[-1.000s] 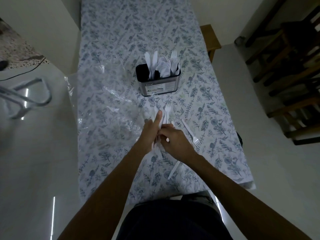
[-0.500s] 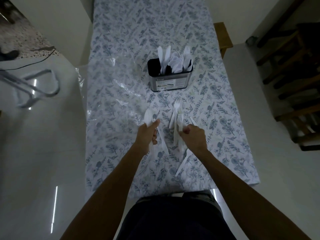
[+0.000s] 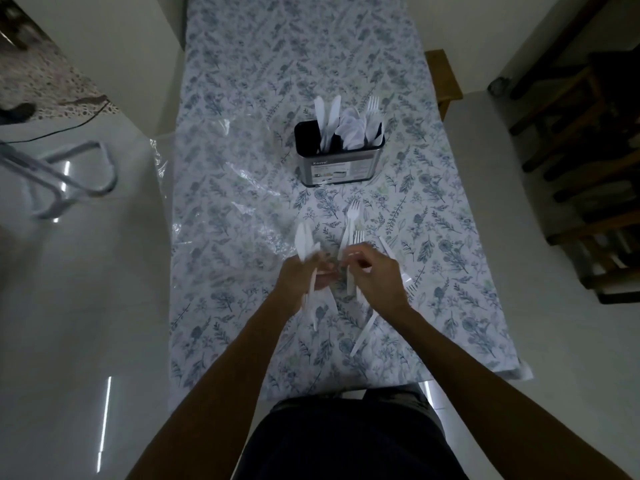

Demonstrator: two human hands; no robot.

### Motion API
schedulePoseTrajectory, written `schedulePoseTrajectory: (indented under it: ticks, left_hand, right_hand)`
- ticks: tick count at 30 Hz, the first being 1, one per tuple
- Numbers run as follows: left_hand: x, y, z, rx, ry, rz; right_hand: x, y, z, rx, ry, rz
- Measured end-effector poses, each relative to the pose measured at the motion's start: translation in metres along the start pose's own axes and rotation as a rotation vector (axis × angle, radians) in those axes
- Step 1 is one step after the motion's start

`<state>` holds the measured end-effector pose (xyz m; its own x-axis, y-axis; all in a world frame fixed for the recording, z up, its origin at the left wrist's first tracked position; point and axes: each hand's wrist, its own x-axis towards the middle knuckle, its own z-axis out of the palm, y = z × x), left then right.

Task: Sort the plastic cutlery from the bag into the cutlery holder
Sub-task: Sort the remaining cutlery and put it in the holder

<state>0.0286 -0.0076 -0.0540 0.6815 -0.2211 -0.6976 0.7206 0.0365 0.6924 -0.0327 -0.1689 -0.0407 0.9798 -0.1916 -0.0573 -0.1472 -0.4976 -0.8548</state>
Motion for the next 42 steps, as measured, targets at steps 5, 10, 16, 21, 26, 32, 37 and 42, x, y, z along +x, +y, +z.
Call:
schedulePoseTrajectory:
  ticks: [5, 10, 16, 21, 26, 32, 37, 42]
  left_hand:
    - [-0.001, -0.002, -0.012, 0.085, 0.099, 0.034]
    - [-0.005, 0.006, -0.011, 0.129, 0.111, 0.108]
    - [-0.003, 0.014, 0.015, 0.545, 0.212, 0.604]
    - [0.005, 0.015, 0.019, 1.247, 0.192, 1.231]
    - [-0.007, 0.005, 0.013, 0.75, 0.321, 0.592]
    - [-0.012, -0.005, -0.014, 0.205, 0.236, 0.159]
    - [-0.002, -0.007, -0.012, -0.076, 0.263, 0.069]
    - [0.009, -0.009, 0.009, -0.165, 0.135, -0.042]
  right_hand:
    - [0.017, 0.014, 0.019, -0.571, -0.233, 0.313]
    - [0.018, 0.016, 0.016, -0.627, -0.192, 0.369]
    - [0.005, 0.004, -0.004, -0.607, -0.075, 0.202]
    - [0.01, -0.018, -0.026, -0.465, -0.187, -0.091]
    - [0.035, -0.028, -0.037, 0.477, -0.138, 0.42]
    - [0.044, 0.023, 0.021, -0.565, -0.249, 0.349]
    - [0.037, 0.016, 0.018, -0.38, -0.172, 0.453]
    - [0.005, -0.022, -0.012, -0.057, -0.189, 0.487]
